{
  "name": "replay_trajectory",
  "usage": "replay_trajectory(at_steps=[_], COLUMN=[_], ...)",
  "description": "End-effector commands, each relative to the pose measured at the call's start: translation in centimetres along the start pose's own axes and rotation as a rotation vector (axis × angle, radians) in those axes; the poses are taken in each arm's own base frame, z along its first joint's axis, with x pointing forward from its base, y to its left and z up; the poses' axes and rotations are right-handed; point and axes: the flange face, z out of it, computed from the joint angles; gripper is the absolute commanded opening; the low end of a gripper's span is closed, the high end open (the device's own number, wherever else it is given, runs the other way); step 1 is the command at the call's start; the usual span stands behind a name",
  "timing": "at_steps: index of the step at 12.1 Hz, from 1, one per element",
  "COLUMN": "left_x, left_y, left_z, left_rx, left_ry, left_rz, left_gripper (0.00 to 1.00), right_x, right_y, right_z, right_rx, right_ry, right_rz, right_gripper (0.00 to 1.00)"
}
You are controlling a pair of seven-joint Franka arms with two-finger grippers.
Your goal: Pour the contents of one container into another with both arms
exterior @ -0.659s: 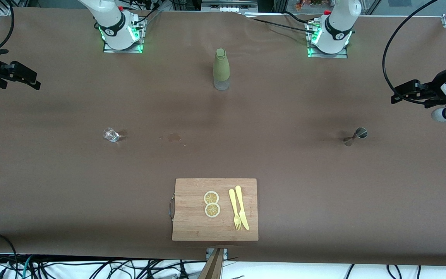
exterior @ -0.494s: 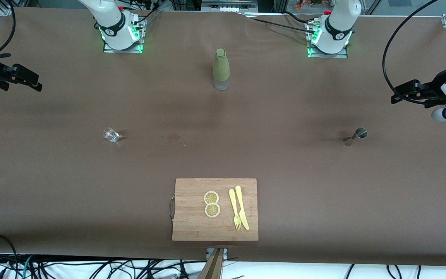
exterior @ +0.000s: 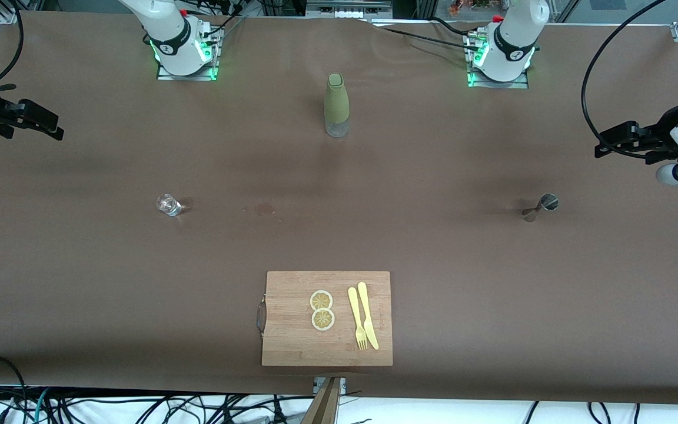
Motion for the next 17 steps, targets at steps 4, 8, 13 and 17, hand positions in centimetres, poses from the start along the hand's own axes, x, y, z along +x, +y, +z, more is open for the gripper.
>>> replay_trajectory(at_steps=[4, 8, 13, 17], left_x=[-0.2, -0.2, -0.4, -0.3], left_y=[0.2, 0.2, 0.0, -3.2], left_z=[-0.7, -0.7, -0.9, -0.2], left_rx=[0.019, 0.02, 0.024, 0.009], left_ry=[0.01, 0.01, 0.015, 0.001], left_rz=[-0.004, -0.004, -0.006, 0.136], left_gripper=[1.0, 1.0, 1.0, 1.0], right_x=[-0.1, 0.1, -0.2, -0.9], right_y=[-0.2, -0.5, -0.8, -0.2], right_z=[-0.5, 0.2, 2.2, 4.0], right_rx=[0.004, 0.005, 0.059, 0.062], right_ry=[0.001, -0.048, -0.073, -0.016], right_rz=[-0.001, -0.004, -0.001, -0.014], right_gripper=[1.0, 1.0, 1.0, 1.0])
